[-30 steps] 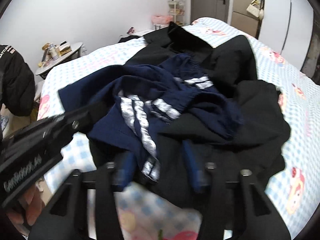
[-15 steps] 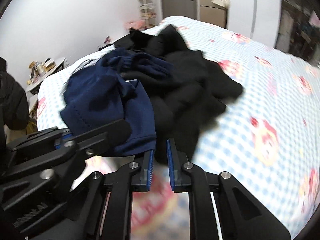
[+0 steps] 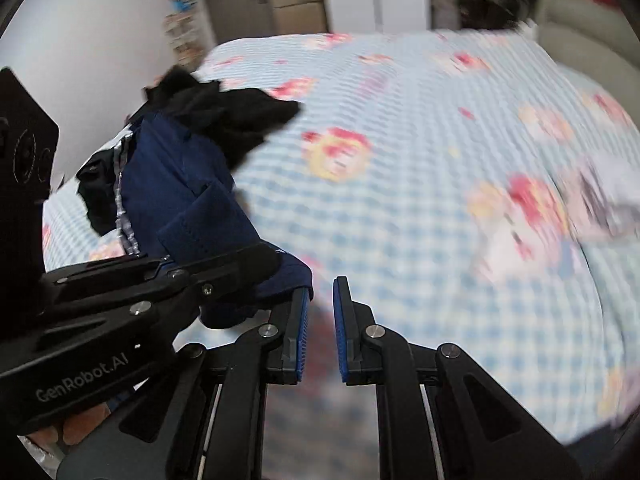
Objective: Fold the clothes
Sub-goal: 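Lift the navy pants with both grippers and carry them onto open duvet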
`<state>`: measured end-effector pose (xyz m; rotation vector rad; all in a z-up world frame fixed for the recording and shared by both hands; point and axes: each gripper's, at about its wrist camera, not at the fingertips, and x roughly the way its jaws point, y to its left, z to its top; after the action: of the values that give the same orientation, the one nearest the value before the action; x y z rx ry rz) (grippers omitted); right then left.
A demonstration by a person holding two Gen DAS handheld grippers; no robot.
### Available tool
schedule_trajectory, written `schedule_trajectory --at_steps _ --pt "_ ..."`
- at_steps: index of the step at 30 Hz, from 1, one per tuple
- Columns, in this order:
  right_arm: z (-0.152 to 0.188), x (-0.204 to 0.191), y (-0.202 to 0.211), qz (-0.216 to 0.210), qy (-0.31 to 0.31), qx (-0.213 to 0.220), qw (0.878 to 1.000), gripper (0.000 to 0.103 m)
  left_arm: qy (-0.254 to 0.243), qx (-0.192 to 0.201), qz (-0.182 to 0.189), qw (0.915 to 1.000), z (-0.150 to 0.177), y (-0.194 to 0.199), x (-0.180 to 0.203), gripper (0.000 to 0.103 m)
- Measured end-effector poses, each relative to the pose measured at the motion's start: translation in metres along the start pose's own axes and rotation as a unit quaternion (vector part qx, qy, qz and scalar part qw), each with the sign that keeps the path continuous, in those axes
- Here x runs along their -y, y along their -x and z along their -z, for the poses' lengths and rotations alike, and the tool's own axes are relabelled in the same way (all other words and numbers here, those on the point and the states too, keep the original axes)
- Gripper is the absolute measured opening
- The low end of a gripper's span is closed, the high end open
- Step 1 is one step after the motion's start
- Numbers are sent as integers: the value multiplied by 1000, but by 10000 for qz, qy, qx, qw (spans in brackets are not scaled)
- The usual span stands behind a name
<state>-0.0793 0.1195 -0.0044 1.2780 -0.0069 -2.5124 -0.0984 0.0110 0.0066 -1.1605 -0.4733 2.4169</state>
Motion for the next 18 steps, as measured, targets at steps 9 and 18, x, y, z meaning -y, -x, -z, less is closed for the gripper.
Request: schedule_trajectory --at_steps 9,18 --pt "30 72 5 158 -672 -149 9975 15 53 -461 429 9980 10 -18 14 47" --pt "17 74 -15 -413 -924 -175 9947 68 1733 172 -974 9799 35 37 -113 51"
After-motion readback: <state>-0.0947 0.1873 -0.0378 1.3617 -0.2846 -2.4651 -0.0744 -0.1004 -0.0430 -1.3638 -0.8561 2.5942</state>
